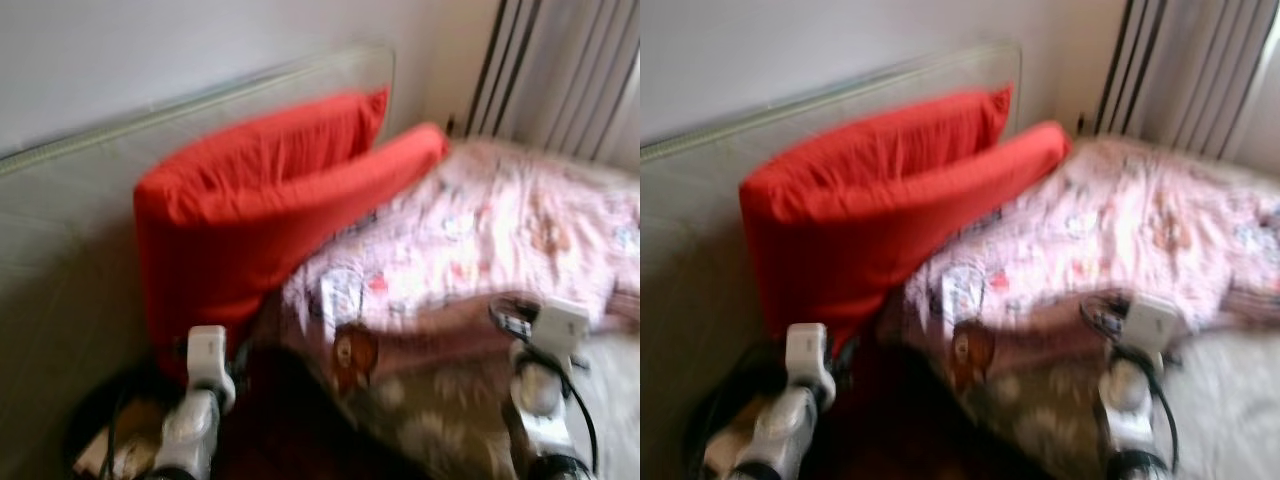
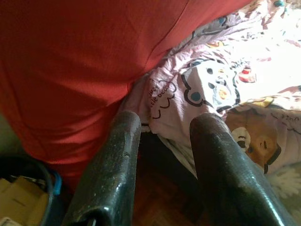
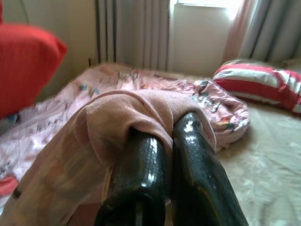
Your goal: Clean up the room
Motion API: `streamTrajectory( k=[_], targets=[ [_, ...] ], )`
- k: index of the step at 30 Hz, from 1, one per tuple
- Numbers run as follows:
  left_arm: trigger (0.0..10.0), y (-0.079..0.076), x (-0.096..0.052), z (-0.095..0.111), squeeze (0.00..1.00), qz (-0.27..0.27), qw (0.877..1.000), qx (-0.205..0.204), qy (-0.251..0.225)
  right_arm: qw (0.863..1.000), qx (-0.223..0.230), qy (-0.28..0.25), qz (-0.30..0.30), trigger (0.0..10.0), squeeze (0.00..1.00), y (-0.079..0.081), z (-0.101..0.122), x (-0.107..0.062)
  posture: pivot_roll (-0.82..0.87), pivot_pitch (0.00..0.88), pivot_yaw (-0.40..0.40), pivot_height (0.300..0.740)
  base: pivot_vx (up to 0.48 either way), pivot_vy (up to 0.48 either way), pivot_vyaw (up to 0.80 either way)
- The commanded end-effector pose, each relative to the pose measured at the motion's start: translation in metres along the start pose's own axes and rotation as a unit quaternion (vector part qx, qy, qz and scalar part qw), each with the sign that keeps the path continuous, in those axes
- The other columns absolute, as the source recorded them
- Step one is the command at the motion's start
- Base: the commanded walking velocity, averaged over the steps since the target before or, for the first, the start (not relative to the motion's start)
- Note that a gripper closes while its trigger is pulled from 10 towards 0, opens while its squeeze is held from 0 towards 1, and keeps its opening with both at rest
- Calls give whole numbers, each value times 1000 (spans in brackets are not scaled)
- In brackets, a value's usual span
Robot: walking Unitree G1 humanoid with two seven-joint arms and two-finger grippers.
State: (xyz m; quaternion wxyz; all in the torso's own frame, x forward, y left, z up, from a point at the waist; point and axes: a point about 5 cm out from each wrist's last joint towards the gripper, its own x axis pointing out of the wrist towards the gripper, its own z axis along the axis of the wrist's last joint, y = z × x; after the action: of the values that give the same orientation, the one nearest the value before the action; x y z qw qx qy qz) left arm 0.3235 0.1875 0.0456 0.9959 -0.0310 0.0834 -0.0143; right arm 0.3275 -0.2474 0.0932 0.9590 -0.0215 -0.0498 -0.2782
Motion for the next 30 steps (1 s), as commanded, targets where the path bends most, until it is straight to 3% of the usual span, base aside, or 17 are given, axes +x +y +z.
streamTrajectory(
  k=[1, 13, 22, 25, 28, 30],
  targets=[
    [10000, -2, -1, -2, 0, -2, 1000, 0, 4, 1000, -3, -18, -23, 10000, 0, -11, 6, 5, -61, 42, 46, 740, -300, 0, 0],
    [10000, -1, -1, -2, 0, -3, 1000, 2, 5, 996, -12, -45, -77, 10000, 0, -28, 16, 12, -63, 40, 54, 740, -299, 0, 0],
    [10000, -1, 0, -2, 0, -3, 1000, 3, 6, 994, -18, -61, -85, 10000, 0, -29, 20, 12, -67, 34, 55, 740, -217, 0, 0],
    [10000, -1, -1, -3, 0, -2, 1000, 3, 9, 995, -24, -38, -88, 10000, 0, -30, 12, 10, -67, 31, 54, 740, 0, 0, 0],
    [10000, -1, -1, -3, 0, -2, 1000, 5, 11, 994, -4, 32, -104, 10000, 0, -35, -8, 4, -66, 31, 54, 740, 0, 0, 0],
    [10000, -1, -1, -3, 0, -2, 1000, 5, 12, 993, 3, 50, -104, 10000, 0, -35, -13, 2, -65, 32, 53, 740, 0, 0, 0]
  ],
)
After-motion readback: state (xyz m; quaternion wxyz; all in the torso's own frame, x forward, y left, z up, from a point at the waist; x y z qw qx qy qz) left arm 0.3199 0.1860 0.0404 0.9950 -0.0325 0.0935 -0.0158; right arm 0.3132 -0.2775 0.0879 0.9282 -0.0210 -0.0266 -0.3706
